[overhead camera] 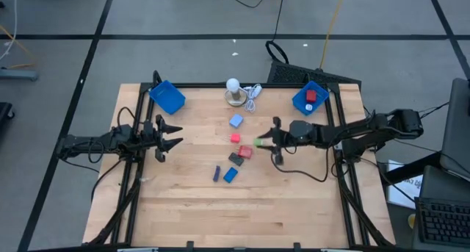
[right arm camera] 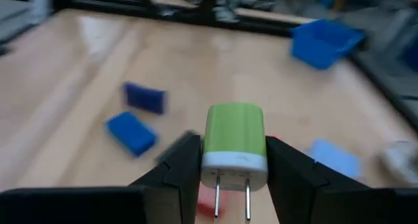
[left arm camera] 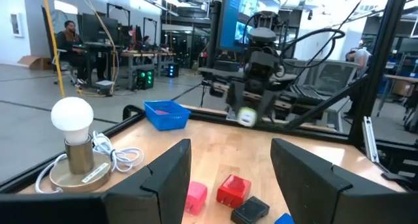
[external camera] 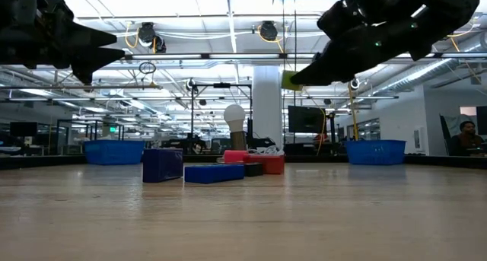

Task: Pick & Place Office items
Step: Put the green charger adapter into the right blue bin

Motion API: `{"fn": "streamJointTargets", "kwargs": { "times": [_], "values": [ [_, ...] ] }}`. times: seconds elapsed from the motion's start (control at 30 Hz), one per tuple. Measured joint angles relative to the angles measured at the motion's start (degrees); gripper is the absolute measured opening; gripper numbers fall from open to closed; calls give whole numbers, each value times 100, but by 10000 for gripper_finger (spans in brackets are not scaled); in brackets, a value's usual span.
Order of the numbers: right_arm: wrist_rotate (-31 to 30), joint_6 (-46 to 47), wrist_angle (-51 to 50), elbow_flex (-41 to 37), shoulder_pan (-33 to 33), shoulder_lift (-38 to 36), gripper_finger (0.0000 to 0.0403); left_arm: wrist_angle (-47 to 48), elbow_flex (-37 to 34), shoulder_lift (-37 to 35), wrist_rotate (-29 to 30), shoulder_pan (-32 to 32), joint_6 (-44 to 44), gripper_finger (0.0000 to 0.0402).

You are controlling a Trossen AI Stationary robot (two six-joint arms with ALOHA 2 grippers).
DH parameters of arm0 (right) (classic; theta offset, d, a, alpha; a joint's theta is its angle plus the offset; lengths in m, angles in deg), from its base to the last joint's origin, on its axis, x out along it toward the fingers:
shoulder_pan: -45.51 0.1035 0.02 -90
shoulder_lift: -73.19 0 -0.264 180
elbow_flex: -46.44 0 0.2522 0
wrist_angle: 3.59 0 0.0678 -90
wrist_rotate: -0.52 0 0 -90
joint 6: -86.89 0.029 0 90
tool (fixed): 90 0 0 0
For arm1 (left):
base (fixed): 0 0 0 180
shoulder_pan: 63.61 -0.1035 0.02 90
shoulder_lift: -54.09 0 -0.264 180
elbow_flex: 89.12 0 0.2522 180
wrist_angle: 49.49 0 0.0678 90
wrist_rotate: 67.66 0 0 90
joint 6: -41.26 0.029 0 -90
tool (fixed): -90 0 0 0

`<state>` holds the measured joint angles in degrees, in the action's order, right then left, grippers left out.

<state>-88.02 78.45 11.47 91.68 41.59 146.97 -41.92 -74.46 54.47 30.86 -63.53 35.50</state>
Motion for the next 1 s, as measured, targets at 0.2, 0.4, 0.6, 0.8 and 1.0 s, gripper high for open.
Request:
{"fn": "streamJointTargets", "kwargs": {
  "times": [0.2, 0.4, 0.6, 0.8, 1.0],
  "values": [
    [6, -21, 565, 0, -609, -2, 129, 0, 0, -1, -100, 0, -1259, 214],
    [4, 247, 607, 0, -1262, 0, 132, -206, 0, -2, 210, -4, -1358, 214],
    [-13, 1052, 462, 0, -1759, -34, 131, -303, 0, 0, 296, -4, -1170, 214],
    [-447, 1525, -1787, 615, -2239, -273, 130, -265, 0, -1, 501, -4, -547, 214],
    [-1063, 1482, -4510, 2061, -2832, -252, 130, -287, 0, -1, 506, -4, 357, 214]
  ]
}}
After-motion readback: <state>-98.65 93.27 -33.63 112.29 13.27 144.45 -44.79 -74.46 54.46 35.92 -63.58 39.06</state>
